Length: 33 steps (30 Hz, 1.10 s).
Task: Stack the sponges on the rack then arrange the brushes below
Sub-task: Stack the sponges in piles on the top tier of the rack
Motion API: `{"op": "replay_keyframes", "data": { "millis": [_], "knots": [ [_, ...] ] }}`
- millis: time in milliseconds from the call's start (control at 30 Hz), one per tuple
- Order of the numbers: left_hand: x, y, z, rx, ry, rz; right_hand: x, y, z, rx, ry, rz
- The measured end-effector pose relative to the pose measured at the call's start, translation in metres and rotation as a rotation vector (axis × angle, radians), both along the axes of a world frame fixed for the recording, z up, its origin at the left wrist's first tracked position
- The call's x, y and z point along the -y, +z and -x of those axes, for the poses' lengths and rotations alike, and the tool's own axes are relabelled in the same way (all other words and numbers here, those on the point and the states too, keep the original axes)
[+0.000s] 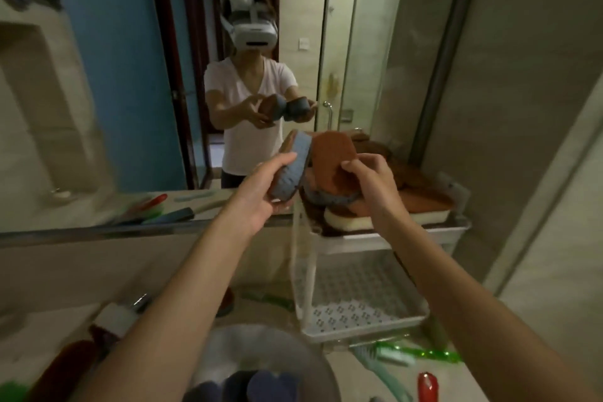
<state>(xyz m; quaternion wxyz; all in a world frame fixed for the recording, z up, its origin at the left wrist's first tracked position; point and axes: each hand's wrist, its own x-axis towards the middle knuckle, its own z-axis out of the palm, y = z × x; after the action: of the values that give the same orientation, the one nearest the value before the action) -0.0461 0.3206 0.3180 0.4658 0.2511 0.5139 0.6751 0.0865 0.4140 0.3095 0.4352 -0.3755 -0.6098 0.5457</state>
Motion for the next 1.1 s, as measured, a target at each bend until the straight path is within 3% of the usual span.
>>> {"op": "replay_keyframes", "data": {
  "millis": [367,700,933,1100],
  "knots": [
    [-0.11,0.021,-0.028,-0.324,0.212,0.173,-0.107,0.007,-0.023,0.092,0.093,0.2],
    [-0.115,-0.008,-0.005,-0.391,0.307,0.267,-0.133,-0.007,-0.014,0.173,0.04,0.217],
    [-0.12,-0.016,-0.004,-0.333,0.243,0.322,-0.122,-0.01,0.003,0.313,0.061,0.105],
    [-0.122,-0.02,-0.002,-0.531,0.243,0.374,-0.126,-0.011,0.002,0.528,0.015,-0.072]
  ]
}}
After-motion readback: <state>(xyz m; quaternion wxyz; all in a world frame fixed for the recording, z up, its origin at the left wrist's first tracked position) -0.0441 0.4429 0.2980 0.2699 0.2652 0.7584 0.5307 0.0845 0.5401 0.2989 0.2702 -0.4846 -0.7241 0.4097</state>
